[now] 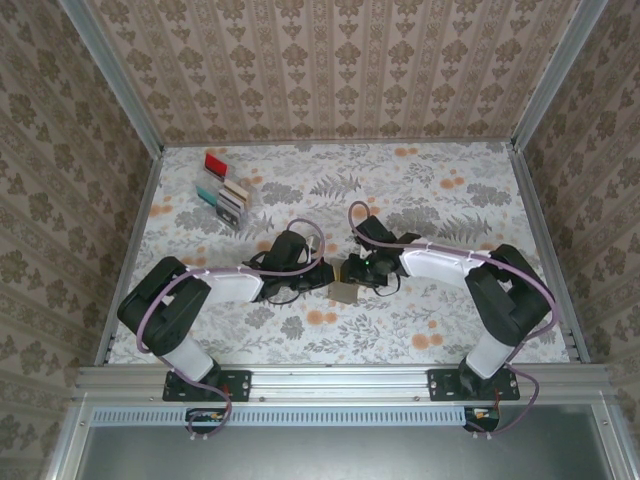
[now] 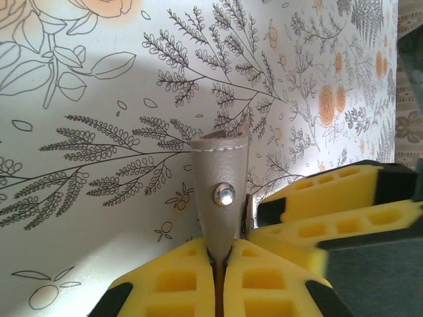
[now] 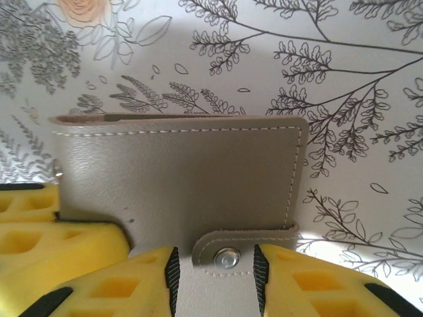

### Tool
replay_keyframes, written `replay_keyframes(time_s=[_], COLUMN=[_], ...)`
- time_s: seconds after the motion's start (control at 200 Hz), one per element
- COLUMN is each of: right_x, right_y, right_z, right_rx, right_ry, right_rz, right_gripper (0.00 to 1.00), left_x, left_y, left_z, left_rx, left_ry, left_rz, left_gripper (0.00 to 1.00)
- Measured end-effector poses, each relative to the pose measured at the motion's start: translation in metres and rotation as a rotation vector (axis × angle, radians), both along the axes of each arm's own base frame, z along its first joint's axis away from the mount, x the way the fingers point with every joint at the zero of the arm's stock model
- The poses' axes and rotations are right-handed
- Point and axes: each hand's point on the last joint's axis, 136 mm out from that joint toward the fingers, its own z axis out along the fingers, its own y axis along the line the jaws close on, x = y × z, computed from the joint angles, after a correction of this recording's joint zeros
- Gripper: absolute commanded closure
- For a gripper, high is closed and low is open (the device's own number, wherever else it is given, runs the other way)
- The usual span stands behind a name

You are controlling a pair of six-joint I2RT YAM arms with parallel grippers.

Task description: Put the credit cards into the card holder

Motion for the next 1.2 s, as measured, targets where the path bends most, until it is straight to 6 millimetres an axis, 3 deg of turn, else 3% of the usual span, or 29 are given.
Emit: replay_keyframes(time_s=[0.095,0.35,0.5,0.665,0.845,1.2], right_x=[-0.001,0.003,0.006,0.011,0.011,-0.016], right_y=[0.003,-0.001,-0.009,-0.031,-0.036,-0.055], right_z=[-0.006,-0.008,-0.006,-0.012,-0.014,-0.020], right_rx=[-0.023,-0.118,-0.152,-0.180,-0.196,-0.253], right_ry=[0.005,-0.027,-0.049,-0.035,-0.029,0.022], right_rz=[0.008,-0.004,-0.020,-0.071,-0.073,-0.025], right_gripper=[0.59,0.84,0.89,0.86,0.77,0.68], left_x=[-0.001,-0.001,-0.003,-0.009,-0.010,-0.010], left_y=[0.003,0.006,0.008,0.013,0.013,0.018], left_z=[-0.004,-0.007,-0.005,-0.004,-0.003,-0.009], left_rx=[0.009,0.020,0.018,0.014,0.015,0.043], left_ry=[0.005,0.003,-0.001,-0.002,-0.002,0.009], left_rz=[0.006,0.018,0.018,0.016,0.017,0.030], left_gripper=[0.96,1.00,1.00,1.00,1.00,0.97])
